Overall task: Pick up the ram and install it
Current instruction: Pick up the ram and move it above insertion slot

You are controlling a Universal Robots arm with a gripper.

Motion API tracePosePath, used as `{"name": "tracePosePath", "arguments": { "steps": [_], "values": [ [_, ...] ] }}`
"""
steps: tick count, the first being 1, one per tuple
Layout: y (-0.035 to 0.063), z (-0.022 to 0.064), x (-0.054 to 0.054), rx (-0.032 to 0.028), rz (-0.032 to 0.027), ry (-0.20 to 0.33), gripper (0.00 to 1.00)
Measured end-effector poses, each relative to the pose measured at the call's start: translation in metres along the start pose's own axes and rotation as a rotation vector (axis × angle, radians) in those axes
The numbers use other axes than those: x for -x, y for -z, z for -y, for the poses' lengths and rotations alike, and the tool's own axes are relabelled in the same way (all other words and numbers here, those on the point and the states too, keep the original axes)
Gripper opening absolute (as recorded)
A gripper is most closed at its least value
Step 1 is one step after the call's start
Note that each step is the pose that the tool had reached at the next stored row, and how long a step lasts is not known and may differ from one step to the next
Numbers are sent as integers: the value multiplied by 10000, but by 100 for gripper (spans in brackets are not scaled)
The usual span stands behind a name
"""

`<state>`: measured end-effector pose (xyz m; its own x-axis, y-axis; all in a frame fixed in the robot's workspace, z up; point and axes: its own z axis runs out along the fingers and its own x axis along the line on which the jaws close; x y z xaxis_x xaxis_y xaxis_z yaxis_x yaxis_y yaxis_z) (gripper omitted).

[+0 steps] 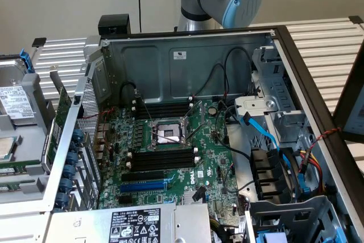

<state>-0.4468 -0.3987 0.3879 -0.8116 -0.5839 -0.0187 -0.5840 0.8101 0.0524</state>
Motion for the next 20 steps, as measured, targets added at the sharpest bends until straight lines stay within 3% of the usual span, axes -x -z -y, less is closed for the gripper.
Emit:
{"name": "tracePosePath", "arguments": {
  "steps": [20],
  "values": [
    [-8, 0, 0, 18, -229, 3640, 11]
  ]
}}
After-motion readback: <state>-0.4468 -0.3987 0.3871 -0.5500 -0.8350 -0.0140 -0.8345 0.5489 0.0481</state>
